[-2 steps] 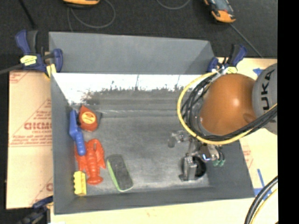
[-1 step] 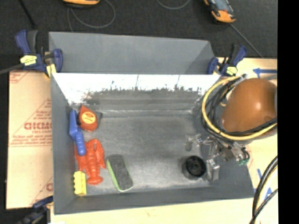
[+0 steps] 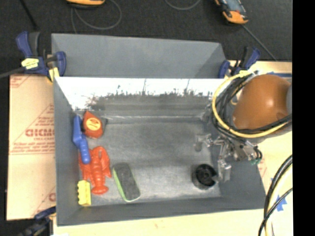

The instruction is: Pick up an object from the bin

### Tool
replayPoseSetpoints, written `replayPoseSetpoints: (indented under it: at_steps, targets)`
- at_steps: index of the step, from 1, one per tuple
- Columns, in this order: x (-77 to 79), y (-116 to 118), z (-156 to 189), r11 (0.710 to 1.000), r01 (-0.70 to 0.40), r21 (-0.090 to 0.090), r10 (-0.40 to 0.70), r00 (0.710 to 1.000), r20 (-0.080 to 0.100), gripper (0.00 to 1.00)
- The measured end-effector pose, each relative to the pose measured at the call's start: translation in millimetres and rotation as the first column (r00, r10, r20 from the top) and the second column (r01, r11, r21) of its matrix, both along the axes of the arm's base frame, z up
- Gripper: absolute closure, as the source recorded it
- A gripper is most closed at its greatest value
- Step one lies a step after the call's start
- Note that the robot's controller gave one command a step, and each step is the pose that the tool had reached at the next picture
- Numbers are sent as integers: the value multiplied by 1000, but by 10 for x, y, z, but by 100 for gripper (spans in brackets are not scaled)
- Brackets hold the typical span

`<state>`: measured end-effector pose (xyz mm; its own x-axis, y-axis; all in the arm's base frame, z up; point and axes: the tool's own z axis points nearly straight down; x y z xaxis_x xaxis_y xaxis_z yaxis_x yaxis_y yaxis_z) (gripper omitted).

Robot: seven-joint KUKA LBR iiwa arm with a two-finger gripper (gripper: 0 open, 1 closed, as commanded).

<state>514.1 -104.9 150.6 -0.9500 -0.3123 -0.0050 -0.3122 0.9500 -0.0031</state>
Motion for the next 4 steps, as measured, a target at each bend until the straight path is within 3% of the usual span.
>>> replayPoseSetpoints:
  at_steps: [1,2,4]
  targets:
    - [-330,-182,-692,976,-216,-2,216,976,4,0]
    - [-236,-148,-814,916,-402,-11,402,915,15,100]
    - [-232,-145,-730,902,-432,-7,432,902,7,100]
